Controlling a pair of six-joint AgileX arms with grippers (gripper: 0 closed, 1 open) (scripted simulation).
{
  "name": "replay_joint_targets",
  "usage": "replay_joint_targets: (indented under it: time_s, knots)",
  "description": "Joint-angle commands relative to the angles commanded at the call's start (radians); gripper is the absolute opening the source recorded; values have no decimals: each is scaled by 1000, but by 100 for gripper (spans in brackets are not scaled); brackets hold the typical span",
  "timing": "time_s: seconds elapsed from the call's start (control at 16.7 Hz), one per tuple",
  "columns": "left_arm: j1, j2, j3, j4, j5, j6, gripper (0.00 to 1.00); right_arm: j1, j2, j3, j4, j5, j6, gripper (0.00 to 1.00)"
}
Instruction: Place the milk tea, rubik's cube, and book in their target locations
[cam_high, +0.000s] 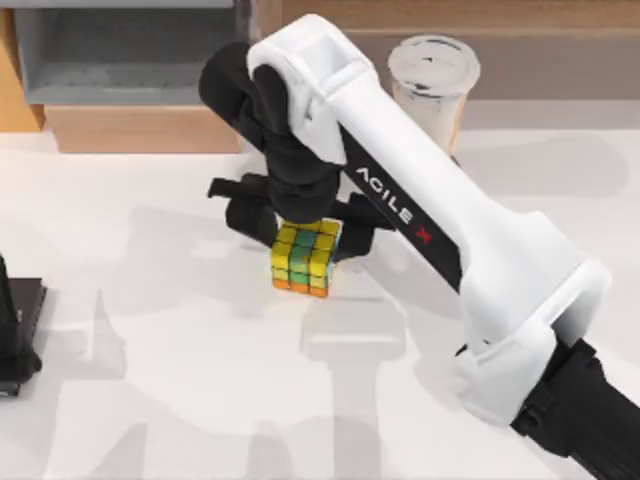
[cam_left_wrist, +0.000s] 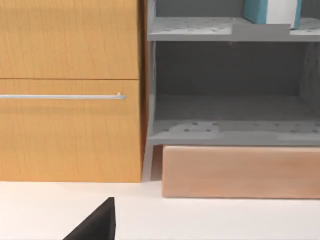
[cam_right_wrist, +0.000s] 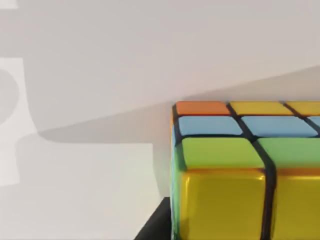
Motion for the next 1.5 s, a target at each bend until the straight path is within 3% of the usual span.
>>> replay_joint_targets:
  time_s: [1.02, 1.26, 1.5]
  knots:
    - [0, 0, 0, 0, 0, 0, 100, 7, -134, -166, 41, -3, 2, 0]
    - [0, 0, 0, 0, 0, 0, 100, -31, -173, -73, 94, -33, -46, 0]
    - [0, 0, 0, 0, 0, 0, 100, -111, -224, 157, 228, -83, -167, 0]
